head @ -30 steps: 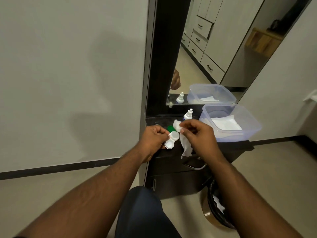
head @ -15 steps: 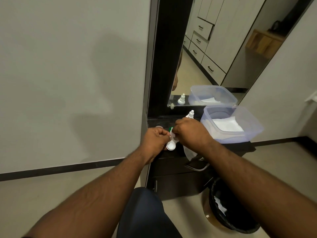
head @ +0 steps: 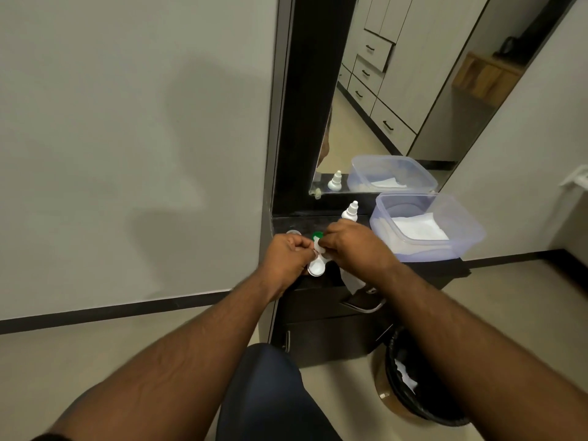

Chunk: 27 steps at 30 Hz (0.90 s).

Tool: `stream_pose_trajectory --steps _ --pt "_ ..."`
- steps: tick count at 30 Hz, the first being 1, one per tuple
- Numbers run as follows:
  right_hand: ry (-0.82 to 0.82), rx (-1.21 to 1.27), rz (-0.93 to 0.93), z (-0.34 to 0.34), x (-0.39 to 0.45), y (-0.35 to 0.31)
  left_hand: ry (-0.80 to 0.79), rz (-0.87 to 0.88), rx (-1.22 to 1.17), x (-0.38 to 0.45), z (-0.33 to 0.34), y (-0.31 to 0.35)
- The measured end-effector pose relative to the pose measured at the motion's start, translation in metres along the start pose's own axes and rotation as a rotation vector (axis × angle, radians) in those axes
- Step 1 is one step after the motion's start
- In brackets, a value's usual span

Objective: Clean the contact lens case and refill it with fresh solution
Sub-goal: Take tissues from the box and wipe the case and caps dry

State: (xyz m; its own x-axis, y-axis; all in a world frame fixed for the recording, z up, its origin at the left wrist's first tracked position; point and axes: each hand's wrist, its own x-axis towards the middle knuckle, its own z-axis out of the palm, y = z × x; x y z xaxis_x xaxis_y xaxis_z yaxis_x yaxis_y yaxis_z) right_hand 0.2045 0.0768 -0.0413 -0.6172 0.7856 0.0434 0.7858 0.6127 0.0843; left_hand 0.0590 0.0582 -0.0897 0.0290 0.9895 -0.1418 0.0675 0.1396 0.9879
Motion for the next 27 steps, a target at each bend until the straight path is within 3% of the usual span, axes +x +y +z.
stream_pose_trajectory --steps 3,5,7,9,11,15,20,22,27 --pt "0.187 0.192 0.204 0.009 -0.006 -0.007 0.048 0.013 0.015 -0.001 0.004 -0.003" --pt "0.41 0.555 0.558 0.02 -0.013 -0.018 0.064 0.031 0.032 -0.001 0.006 -0.005" --pt "0.525 0.964 0.841 0.029 -0.018 -0.026 0.071 0.033 0.034 -0.001 0.007 -0.005" --pt "0.55 1.318 0.964 0.031 -0.023 -0.029 0.07 0.02 0.03 0.001 0.006 -0.006" --pt "0.571 1.491 0.986 0.023 -0.029 -0.026 0.06 0.0 0.032 0.003 0.006 -0.007" --pt "0.613 1.216 0.778 0.007 -0.036 -0.01 0.057 -0.011 0.059 0.006 0.005 -0.007" --pt "0.536 0.396 0.241 0.012 -0.027 -0.004 0.062 -0.007 0.048 0.003 0.005 -0.005" --pt "0.539 0.315 0.191 0.022 -0.023 -0.007 0.061 -0.01 0.043 0.002 0.005 -0.005" --pt "0.579 0.425 0.226 0.038 -0.026 -0.016 0.046 -0.017 0.036 0.002 0.004 -0.004"
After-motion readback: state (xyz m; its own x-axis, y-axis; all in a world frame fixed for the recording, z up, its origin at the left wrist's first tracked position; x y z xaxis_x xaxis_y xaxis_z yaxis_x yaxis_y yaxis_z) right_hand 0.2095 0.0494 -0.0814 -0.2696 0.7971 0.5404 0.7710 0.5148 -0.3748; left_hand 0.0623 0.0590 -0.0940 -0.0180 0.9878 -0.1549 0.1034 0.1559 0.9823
